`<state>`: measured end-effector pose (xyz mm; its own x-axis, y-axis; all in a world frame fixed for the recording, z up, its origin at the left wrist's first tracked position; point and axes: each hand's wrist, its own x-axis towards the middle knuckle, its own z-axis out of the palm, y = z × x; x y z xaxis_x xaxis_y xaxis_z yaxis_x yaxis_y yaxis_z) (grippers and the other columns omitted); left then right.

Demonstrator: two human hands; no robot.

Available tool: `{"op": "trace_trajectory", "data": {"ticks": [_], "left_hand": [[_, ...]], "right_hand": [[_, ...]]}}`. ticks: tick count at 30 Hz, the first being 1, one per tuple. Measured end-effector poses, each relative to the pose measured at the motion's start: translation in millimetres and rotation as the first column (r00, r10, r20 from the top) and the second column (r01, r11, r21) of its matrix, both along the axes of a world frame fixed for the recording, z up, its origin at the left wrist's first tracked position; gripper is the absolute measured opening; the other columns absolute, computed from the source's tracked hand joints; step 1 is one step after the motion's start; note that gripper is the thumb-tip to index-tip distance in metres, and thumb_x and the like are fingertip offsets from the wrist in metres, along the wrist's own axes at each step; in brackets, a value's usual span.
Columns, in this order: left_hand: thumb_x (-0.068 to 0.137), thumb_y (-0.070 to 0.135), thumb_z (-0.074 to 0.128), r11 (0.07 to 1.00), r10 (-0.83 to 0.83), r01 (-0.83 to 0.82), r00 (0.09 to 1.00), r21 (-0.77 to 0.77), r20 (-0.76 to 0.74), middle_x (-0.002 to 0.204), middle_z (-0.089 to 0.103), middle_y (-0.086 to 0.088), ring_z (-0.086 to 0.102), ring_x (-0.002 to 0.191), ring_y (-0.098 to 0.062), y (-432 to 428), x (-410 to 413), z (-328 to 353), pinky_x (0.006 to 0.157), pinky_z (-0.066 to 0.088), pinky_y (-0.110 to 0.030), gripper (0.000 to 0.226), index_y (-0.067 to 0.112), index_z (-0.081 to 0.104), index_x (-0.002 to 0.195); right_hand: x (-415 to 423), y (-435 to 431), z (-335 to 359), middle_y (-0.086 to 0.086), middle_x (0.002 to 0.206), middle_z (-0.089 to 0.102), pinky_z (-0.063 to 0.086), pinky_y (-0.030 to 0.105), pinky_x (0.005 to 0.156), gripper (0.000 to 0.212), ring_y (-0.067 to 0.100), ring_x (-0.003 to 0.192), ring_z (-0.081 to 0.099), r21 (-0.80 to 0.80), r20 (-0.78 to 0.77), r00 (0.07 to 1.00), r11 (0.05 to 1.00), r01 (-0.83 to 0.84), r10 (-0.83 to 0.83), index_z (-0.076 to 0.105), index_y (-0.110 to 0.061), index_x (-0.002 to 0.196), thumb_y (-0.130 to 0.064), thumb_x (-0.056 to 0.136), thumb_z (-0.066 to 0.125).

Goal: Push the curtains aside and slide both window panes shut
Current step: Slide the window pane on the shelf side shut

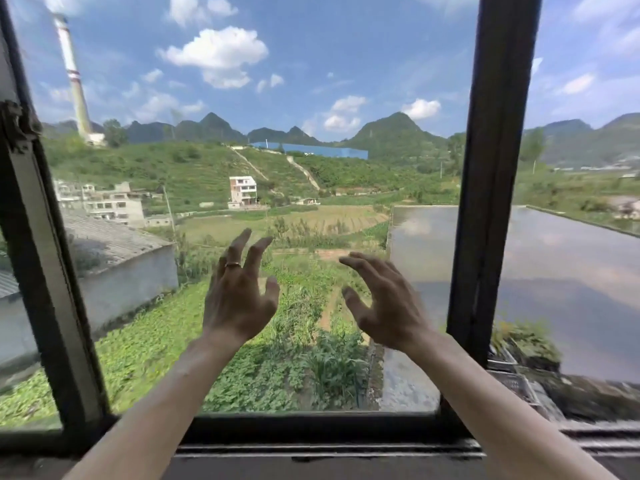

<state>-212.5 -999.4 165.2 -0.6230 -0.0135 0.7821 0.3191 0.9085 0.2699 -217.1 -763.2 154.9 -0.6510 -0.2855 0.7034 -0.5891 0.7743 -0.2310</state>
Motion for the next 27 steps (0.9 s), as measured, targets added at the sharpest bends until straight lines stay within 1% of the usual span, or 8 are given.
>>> {"op": "trace_trajectory", "data": {"ticks": [3, 7, 10, 14, 19, 22, 25, 27], "left_hand": [[0.086, 0.023, 0.065, 0.996, -0.074, 0.072, 0.996, 0.053, 0.041, 0.161, 0.020, -0.006, 0.032, 0.140, -0.034, 86, 5, -36, 0.107, 0.039, -0.051, 0.068, 0.027, 0.035, 0.147], [0.085, 0.025, 0.067, 0.987, -0.152, 0.147, 0.986, 0.069, 0.067, 0.163, 0.009, -0.004, 0.022, 0.146, -0.030, 188, 7, -73, 0.113, 0.033, -0.051, 0.074, 0.028, 0.031, 0.150], [0.086, 0.031, 0.067, 0.986, -0.155, 0.149, 0.984, 0.074, 0.087, 0.164, 0.000, 0.000, 0.010, 0.150, -0.026, 238, 3, -89, 0.117, 0.024, -0.054, 0.079, 0.030, 0.024, 0.153], [0.084, 0.043, 0.068, 0.986, -0.143, 0.132, 0.983, 0.098, 0.116, 0.164, -0.010, 0.005, 0.001, 0.152, -0.021, 279, -7, -111, 0.118, 0.015, -0.057, 0.094, 0.032, 0.008, 0.156], [0.081, 0.057, 0.066, 0.985, -0.115, 0.096, 0.985, 0.144, 0.126, 0.164, -0.015, 0.006, -0.006, 0.151, -0.019, 308, -33, -145, 0.118, 0.009, -0.058, 0.103, 0.034, 0.000, 0.157], [0.078, 0.070, 0.062, 0.986, -0.060, 0.044, 0.994, 0.162, 0.095, 0.164, -0.017, -0.004, -0.011, 0.151, -0.024, 321, -45, -160, 0.114, -0.001, -0.057, 0.109, 0.026, 0.002, 0.158], [0.073, 0.084, 0.054, 0.990, 0.023, -0.037, 0.995, 0.139, 0.100, 0.163, -0.018, -0.012, -0.014, 0.150, -0.031, 335, -58, -170, 0.112, -0.006, -0.060, 0.119, 0.020, 0.001, 0.158], [0.069, 0.088, 0.052, 0.988, 0.065, -0.079, 0.992, 0.134, 0.105, 0.162, -0.020, -0.014, -0.015, 0.149, -0.032, 339, -62, -172, 0.112, -0.007, -0.062, 0.125, 0.017, 0.000, 0.158]], "right_hand": [[22, 91, -42, -0.007, 0.143, 0.050, 0.038, 0.029, 0.099, 0.046, 0.012, 0.129, 0.044, -0.096, 0.115, 0.993, 0.994, 0.046, -0.035, 0.045, -0.032, 0.139, -0.038, 0.094, 0.055], [34, 191, -78, -0.006, 0.134, 0.057, 0.036, 0.026, 0.091, 0.041, 0.015, 0.121, 0.053, -0.205, 0.220, 0.971, 0.969, 0.141, -0.095, 0.052, -0.035, 0.132, -0.040, 0.092, 0.060], [27, 235, -91, -0.005, 0.128, 0.058, 0.041, 0.032, 0.088, 0.038, 0.012, 0.114, 0.056, -0.279, 0.282, 0.954, 0.942, 0.185, -0.104, 0.055, -0.034, 0.126, -0.042, 0.090, 0.061], [2, 266, -102, -0.003, 0.131, 0.057, 0.049, 0.043, 0.095, 0.043, 0.009, 0.110, 0.056, -0.367, 0.364, 0.930, 0.910, 0.190, -0.048, 0.057, -0.030, 0.127, -0.049, 0.089, 0.059], [-40, 275, -114, -0.010, 0.125, 0.064, 0.048, 0.028, 0.090, 0.044, 0.005, 0.115, 0.058, -0.493, 0.469, 0.860, 0.867, 0.065, 0.202, 0.056, -0.041, 0.130, -0.056, 0.089, 0.058], [-58, 273, -113, -0.017, 0.122, 0.064, 0.049, 0.015, 0.086, 0.035, -0.007, 0.112, 0.059, -0.606, 0.449, 0.801, 0.794, -0.052, 0.395, 0.058, -0.051, 0.124, -0.054, 0.089, 0.058], [-80, 278, -114, -0.012, 0.124, 0.066, 0.055, 0.023, 0.089, 0.031, 0.000, 0.110, 0.064, -0.679, 0.443, 0.721, 0.725, -0.117, 0.532, 0.062, -0.054, 0.114, -0.057, 0.083, 0.061], [-92, 281, -115, -0.004, 0.121, 0.069, 0.057, 0.027, 0.084, 0.041, 0.010, 0.102, 0.070, -0.726, 0.457, 0.649, 0.677, -0.122, 0.608, 0.065, -0.045, 0.115, -0.059, 0.077, 0.065]]}}
